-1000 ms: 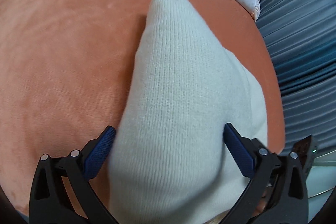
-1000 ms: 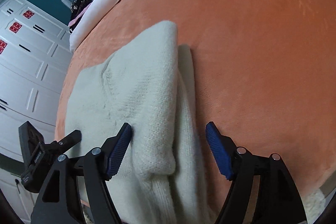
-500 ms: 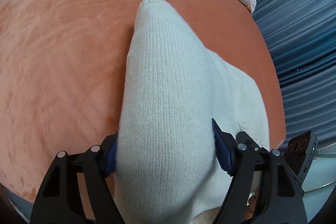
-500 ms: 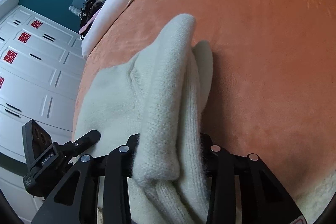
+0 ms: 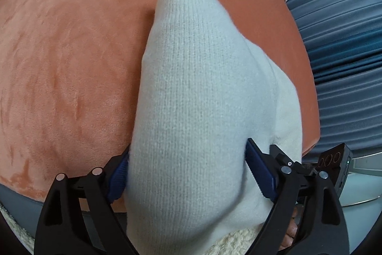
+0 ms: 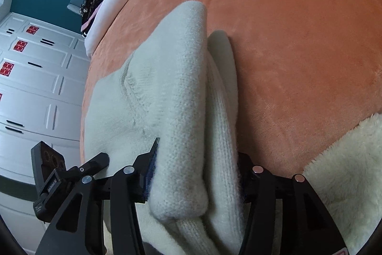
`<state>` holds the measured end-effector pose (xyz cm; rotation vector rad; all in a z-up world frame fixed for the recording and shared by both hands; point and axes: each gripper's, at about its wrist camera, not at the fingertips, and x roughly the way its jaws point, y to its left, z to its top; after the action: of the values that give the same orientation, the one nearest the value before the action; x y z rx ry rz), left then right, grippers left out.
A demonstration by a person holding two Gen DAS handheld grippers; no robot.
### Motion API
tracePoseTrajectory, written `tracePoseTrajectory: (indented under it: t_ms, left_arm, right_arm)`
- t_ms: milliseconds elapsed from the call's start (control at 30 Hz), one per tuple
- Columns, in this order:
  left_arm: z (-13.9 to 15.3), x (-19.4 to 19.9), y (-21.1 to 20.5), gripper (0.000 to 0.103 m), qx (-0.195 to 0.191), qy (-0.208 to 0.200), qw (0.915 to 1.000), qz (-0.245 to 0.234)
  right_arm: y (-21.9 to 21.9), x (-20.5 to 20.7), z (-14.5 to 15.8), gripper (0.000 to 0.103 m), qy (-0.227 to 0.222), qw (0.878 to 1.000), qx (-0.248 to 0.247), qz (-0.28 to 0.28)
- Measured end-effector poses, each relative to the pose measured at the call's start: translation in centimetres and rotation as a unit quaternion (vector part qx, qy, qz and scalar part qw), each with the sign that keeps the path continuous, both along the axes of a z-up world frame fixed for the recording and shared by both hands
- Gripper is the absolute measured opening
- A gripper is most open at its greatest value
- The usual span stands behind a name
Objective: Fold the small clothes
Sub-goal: 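Grasp the folded cardigan end with the right gripper while the left gripper grasps beside it, then lift the held end and fold it over onto the cardigan, releasing both grippers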
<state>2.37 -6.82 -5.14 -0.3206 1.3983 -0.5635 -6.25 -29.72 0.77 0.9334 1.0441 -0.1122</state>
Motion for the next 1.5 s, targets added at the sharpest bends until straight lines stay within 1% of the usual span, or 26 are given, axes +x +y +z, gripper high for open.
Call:
tracePoseTrajectory:
  t_ms: [33, 67, 100, 200, 267, 333, 400, 467, 567, 733, 800, 867, 1000, 1067, 1167, 1333, 1500]
  left_arm:
    - [0.5, 0.0, -0.2, 0.080, 0.007, -0.008, 0.9999, -0.003]
    - [1.1, -0.4, -0.2, 0.075, 0.013, -0.017, 0.9997, -0.007]
    - [1.8, -0.6, -0.5, 0.071, 0.019, -0.030, 0.9993, -0.012]
    - [4.3, -1.2, -0.8, 0.066, 0.032, -0.072, 0.9965, -0.025]
    - [6.3, -1.5, -1.0, 0.065, 0.040, -0.101, 0.9936, -0.032]
    - [8.1, -1.6, -1.1, 0.064, 0.041, -0.121, 0.9912, -0.036]
    - [10.1, -1.7, -1.0, 0.064, 0.035, -0.142, 0.9886, -0.037]
    - [12.3, -2.2, -0.5, 0.064, 0.032, -0.169, 0.9841, -0.042]
    - [15.2, -2.7, -1.2, 0.064, 0.028, -0.204, 0.9776, -0.044]
    - [19.0, -3.1, -1.2, 0.064, 0.009, -0.246, 0.9682, -0.046]
    - [20.5, -3.4, -1.9, 0.064, 0.004, -0.264, 0.9635, -0.044]
    - [22.1, -3.6, -1.9, 0.063, 0.001, -0.287, 0.9571, -0.043]
    - [25.2, -3.9, -1.1, 0.063, -0.016, -0.317, 0.9472, -0.042]
    - [27.0, -4.0, -0.3, 0.063, -0.024, -0.338, 0.9399, -0.040]
    - [30.0, -4.4, 0.9, 0.063, -0.031, -0.380, 0.9236, -0.035]
    - [34.1, -4.2, 3.8, 0.063, -0.055, -0.429, 0.9013, -0.019]
    - [37.4, -3.1, 6.5, 0.063, -0.069, -0.464, 0.8831, -0.004]
  right_arm:
    - [0.1, -0.1, 0.4, 0.043, -0.004, 1.000, -0.009, 0.004]
    - [0.3, -0.2, 1.2, 0.038, -0.014, 1.000, -0.021, 0.006]
    - [0.4, -0.3, 2.1, 0.036, -0.025, 0.999, -0.030, 0.010]
    - [1.1, -0.4, 5.1, 0.034, -0.056, 0.997, -0.053, 0.016]
    - [1.6, -0.5, 7.0, 0.034, -0.074, 0.995, -0.068, 0.018]
    - [1.9, -0.9, 9.0, 0.034, -0.097, 0.992, -0.079, 0.014]
    - [1.9, -1.3, 10.7, 0.034, -0.120, 0.989, -0.084, 0.008]
    - [1.9, -1.7, 12.3, 0.034, -0.141, 0.986, -0.088, 0.002]
    - [1.8, -2.1, 14.6, 0.034, -0.170, 0.981, -0.096, -0.006]
    - [2.1, -2.7, 18.4, 0.034, -0.213, 0.969, -0.122, -0.018]
    - [2.2, -2.9, 19.7, 0.034, -0.229, 0.964, -0.131, -0.021]
    - [2.4, -2.9, 21.1, 0.034, -0.245, 0.960, -0.138, -0.022]
    - [3.0, -3.0, 24.1, 0.034, -0.280, 0.947, -0.157, -0.019]
    - [3.5, -2.6, 25.8, 0.034, -0.299, 0.939, -0.166, -0.015]
    - [4.4, -2.2, 28.4, 0.034, -0.330, 0.926, -0.183, -0.007]
    - [6.3, -1.3, 32.6, 0.034, -0.386, 0.899, -0.204, 0.007]
    - [8.2, 0.4, 35.2, 0.034, -0.430, 0.879, -0.206, 0.020]
